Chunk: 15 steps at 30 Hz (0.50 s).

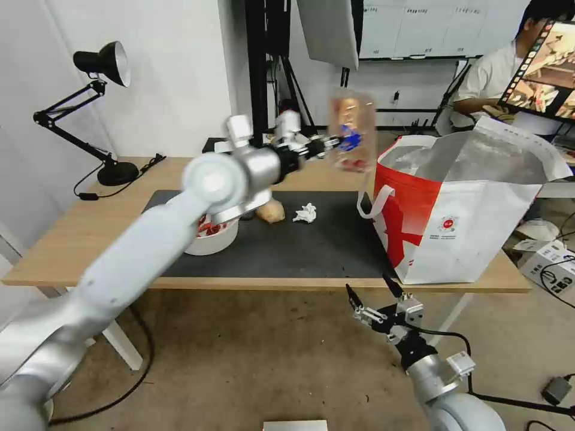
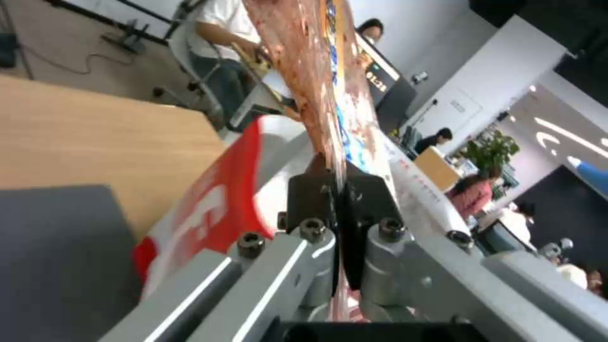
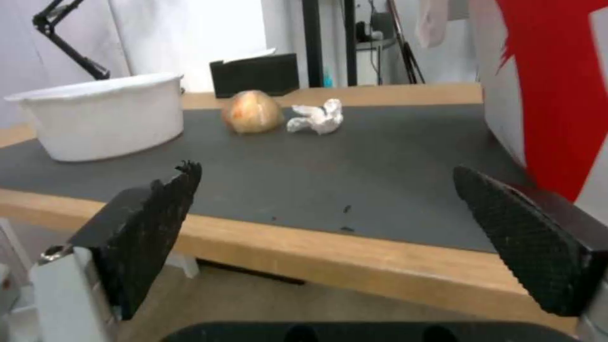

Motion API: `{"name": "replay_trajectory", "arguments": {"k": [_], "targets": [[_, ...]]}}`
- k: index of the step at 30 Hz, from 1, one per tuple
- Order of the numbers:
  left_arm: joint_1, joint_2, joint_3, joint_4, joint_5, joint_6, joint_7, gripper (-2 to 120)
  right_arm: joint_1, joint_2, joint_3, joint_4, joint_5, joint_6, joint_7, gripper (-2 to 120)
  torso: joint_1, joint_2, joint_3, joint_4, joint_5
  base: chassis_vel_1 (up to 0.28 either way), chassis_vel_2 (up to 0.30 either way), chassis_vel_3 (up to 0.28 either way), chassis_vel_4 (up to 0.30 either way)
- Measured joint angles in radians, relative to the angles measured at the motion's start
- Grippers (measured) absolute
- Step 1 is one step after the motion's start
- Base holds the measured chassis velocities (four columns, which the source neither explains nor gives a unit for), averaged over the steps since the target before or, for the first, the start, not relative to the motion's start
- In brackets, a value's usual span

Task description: Pick up the trash from the table and place it into the takeout bag.

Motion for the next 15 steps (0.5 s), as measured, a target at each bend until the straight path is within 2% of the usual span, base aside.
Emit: {"name": "replay_trajectory", "arguments": {"k": [1,2,5,10,12,13,15], "targets": [[-0.029,-0.030,0.013,0.029,0.002,-0.004,0.000,0,-0.004,0.003,0.000,0.001,-0.007,0.001,-0.001,100,0.000,0.000,0.000,0.0000,-0.0001,0.000,0.000,0.000,0.000],[-0.029,-0.030,0.013,0.029,0.002,-0.004,0.000,0,-0.004,0.003,0.000,0.001,-0.007,0.001,-0.001,100,0.000,0.000,0.000,0.0000,-0.0001,0.000,0.000,0.000,0.000],[-0.095,-0.121,0.042,0.110,0.014,-0.008,-0.002,0,-0.023,0.010,0.000,0.016,-0.023,0.006,-0.006,100,0.000,0.000,0.000,-0.0001,-0.0001,0.000,0.000,0.000,0.000],[-0.123,-0.177,0.080,0.154,0.042,-0.022,-0.004,0,-0.032,0.016,0.001,0.028,-0.029,0.007,-0.007,100,0.000,0.000,0.000,0.0001,-0.0001,0.000,0.000,0.000,0.000],[-0.129,-0.195,0.101,0.170,0.059,-0.038,-0.009,0,-0.033,0.017,0.002,0.031,-0.029,0.007,-0.007,100,0.000,0.000,0.000,0.0000,-0.0002,0.000,0.000,0.000,0.000],[-0.142,-0.233,0.143,0.206,0.093,-0.079,-0.013,0,-0.037,0.018,0.003,0.038,-0.030,0.007,-0.007,100,0.000,0.000,0.000,0.0002,-0.0002,0.000,0.000,0.000,0.000],[-0.149,-0.256,0.161,0.226,0.114,-0.099,-0.014,0,-0.041,0.019,0.005,0.041,-0.031,0.007,-0.008,100,0.000,0.000,0.000,0.0001,-0.0002,0.000,0.000,0.000,0.000]]}}
